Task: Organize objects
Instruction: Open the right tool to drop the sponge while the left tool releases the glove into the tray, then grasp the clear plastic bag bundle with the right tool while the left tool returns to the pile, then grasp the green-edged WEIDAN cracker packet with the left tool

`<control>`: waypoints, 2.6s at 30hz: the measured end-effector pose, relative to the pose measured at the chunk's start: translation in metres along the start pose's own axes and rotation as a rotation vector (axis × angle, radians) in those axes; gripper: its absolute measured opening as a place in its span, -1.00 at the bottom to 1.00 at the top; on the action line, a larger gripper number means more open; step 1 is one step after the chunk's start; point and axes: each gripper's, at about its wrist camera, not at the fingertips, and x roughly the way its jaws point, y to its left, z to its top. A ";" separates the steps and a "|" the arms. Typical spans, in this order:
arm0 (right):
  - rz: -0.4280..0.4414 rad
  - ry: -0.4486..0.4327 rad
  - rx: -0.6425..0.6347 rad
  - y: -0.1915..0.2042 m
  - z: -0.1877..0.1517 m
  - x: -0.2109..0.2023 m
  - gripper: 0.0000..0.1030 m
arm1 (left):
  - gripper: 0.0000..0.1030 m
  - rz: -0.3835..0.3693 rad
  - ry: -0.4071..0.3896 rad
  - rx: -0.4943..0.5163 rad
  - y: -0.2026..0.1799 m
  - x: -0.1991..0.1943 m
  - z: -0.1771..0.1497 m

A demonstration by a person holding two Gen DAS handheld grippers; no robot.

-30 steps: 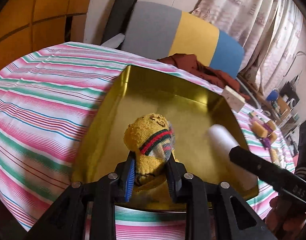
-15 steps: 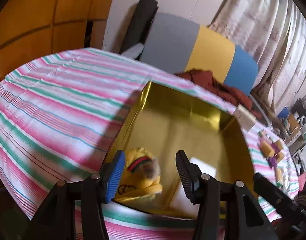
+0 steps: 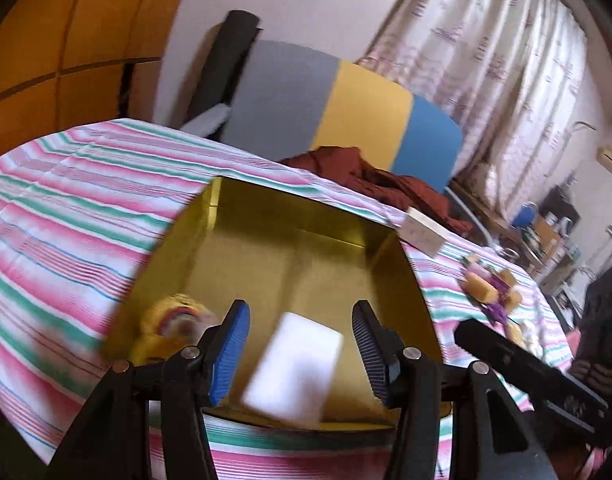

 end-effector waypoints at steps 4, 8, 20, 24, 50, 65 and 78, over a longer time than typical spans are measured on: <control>-0.045 -0.014 0.019 -0.019 0.002 -0.009 0.76 | 0.05 -0.052 0.008 0.055 -0.022 0.002 -0.008; -0.097 -0.029 0.047 -0.043 0.004 -0.020 0.76 | 0.05 -0.116 0.012 0.099 -0.042 0.002 -0.015; -0.341 -0.061 0.081 -0.138 0.013 -0.067 0.76 | 0.08 -0.239 0.069 0.173 -0.096 0.008 -0.040; -0.428 -0.073 0.085 -0.174 0.011 -0.085 0.76 | 0.08 -0.278 0.087 0.192 -0.118 0.011 -0.045; -0.701 -0.085 0.198 -0.360 0.001 -0.121 -0.16 | 0.20 -0.400 0.305 0.311 -0.224 0.063 -0.078; -0.777 -0.231 0.313 -0.366 -0.017 -0.139 -0.27 | 0.20 -0.476 0.428 0.392 -0.330 0.146 -0.086; -0.796 -0.295 0.370 -0.370 -0.026 -0.151 -0.27 | 0.20 -0.459 0.514 0.382 -0.403 0.228 -0.093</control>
